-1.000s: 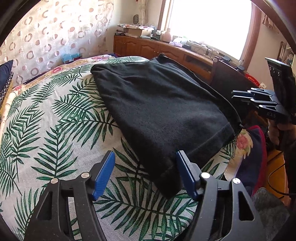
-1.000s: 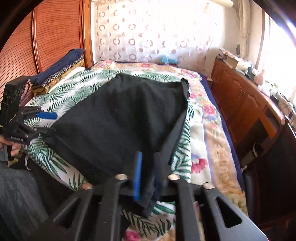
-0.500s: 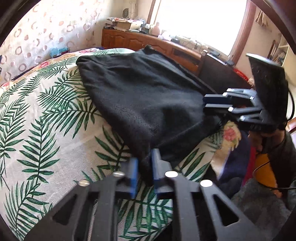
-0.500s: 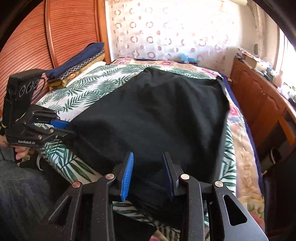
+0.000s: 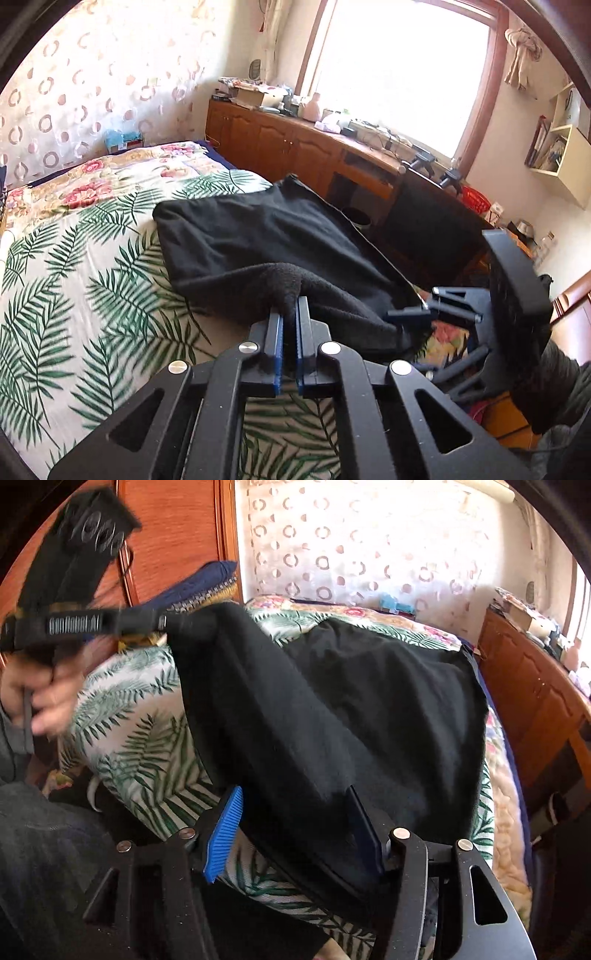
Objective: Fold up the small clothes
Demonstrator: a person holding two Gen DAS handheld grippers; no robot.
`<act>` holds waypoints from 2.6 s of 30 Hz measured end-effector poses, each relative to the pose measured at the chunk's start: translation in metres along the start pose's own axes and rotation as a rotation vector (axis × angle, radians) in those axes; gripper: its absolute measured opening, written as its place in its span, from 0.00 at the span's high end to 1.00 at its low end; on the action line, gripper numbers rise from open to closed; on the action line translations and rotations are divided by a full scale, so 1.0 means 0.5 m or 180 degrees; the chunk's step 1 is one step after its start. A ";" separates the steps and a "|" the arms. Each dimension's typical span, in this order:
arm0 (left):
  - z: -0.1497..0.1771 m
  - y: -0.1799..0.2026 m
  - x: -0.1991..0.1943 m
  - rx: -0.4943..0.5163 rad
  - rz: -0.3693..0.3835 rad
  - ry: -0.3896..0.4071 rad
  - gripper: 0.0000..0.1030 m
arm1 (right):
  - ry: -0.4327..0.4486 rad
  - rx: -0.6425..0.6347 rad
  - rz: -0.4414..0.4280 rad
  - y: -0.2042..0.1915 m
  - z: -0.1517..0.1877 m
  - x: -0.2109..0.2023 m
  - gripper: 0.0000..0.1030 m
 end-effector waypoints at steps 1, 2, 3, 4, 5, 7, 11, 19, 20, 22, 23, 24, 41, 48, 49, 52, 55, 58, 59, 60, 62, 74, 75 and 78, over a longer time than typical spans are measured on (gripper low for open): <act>-0.003 -0.002 0.003 -0.0006 -0.0008 0.0003 0.94 | -0.0025 -0.0007 -0.0006 0.000 0.005 0.004 0.41; -0.004 -0.005 0.005 -0.0019 -0.0021 0.0010 0.94 | -0.0056 -0.0016 0.0008 0.000 0.006 0.006 0.41; -0.005 -0.008 0.009 -0.0033 -0.0027 0.0008 0.94 | -0.0077 -0.0032 0.0021 0.000 0.010 0.008 0.41; -0.005 -0.010 0.013 -0.0039 -0.0028 0.0001 0.94 | -0.0107 -0.0041 0.0016 -0.001 0.014 0.010 0.41; -0.003 -0.012 0.017 -0.0044 -0.0046 -0.0005 0.94 | -0.0111 -0.0034 0.0003 -0.002 0.016 0.010 0.41; 0.001 -0.017 0.024 -0.0042 -0.0090 -0.0012 0.94 | -0.0078 -0.0012 -0.0035 -0.004 0.016 0.007 0.38; 0.003 -0.030 0.029 -0.0090 -0.0114 -0.0021 0.94 | -0.0075 -0.0054 -0.0071 -0.011 0.018 0.006 0.35; -0.003 -0.037 0.012 -0.0170 -0.0099 0.0046 0.94 | -0.0214 -0.0065 0.0114 0.013 0.024 0.016 0.35; -0.004 -0.039 0.009 -0.0183 -0.0097 0.0063 0.94 | -0.0234 -0.0078 0.0145 0.013 0.025 0.019 0.35; -0.007 -0.044 0.003 -0.0207 -0.0098 0.0092 0.94 | -0.0290 -0.0090 0.0240 0.021 0.030 0.022 0.44; -0.008 -0.045 0.002 -0.0217 -0.0091 0.0095 0.94 | -0.0311 -0.0083 0.0262 0.025 0.033 0.024 0.48; -0.008 -0.047 0.001 -0.0222 -0.0094 0.0096 0.94 | -0.0294 -0.0060 0.0261 0.029 0.033 0.023 0.54; -0.106 -0.099 0.036 -0.0247 -0.0265 0.0217 0.94 | 0.0434 -0.0219 0.0767 0.179 -0.203 -0.003 0.93; -0.178 -0.147 0.077 -0.0319 -0.0340 0.0247 0.94 | 0.0459 -0.0288 0.0783 0.236 -0.274 0.073 0.93; -0.186 -0.151 0.085 -0.0325 -0.0348 0.0238 0.94 | 0.0457 -0.0288 0.0776 0.246 -0.280 0.083 0.93; -0.207 -0.167 0.112 -0.0320 -0.0391 0.0205 0.94 | 0.0444 -0.0248 0.0734 0.271 -0.294 0.114 0.93; -0.225 -0.186 0.136 -0.0358 -0.0410 0.0170 0.94 | 0.0411 -0.0195 0.0663 0.295 -0.288 0.131 0.93; -0.235 -0.202 0.158 -0.0392 -0.0417 0.0116 0.94 | 0.0340 -0.0148 0.0585 0.317 -0.289 0.149 0.93; -0.236 -0.208 0.167 -0.0386 -0.0433 0.0090 0.92 | 0.0308 -0.0131 0.0557 0.322 -0.287 0.159 0.92; -0.236 -0.209 0.171 -0.0376 -0.0449 0.0077 0.91 | 0.0266 -0.0110 0.0538 0.328 -0.291 0.170 0.92; -0.235 -0.217 0.182 -0.0355 -0.0488 0.0039 0.87 | 0.0197 -0.0086 0.0488 0.340 -0.293 0.183 0.92; -0.243 -0.257 0.198 -0.0307 -0.0440 -0.0022 0.29 | -0.0085 0.0114 0.0472 0.395 -0.348 0.201 0.55; -0.240 -0.257 0.206 -0.0299 -0.0430 -0.0051 0.27 | -0.0046 0.0167 0.0465 0.402 -0.356 0.189 0.50; -0.236 -0.258 0.235 -0.0264 -0.0481 -0.0124 0.27 | 0.0013 0.0164 0.0700 0.417 -0.370 0.154 0.49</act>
Point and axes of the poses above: each gripper's, at about its wrist camera, not at the fingertips, and x roughly the way its jaws point, y to its right, z to its underside, the point moved 7 cm from there along x, roughly the way its jaws point, and after that the axes turned 10 degrees about -x, right-handed, at the moved point
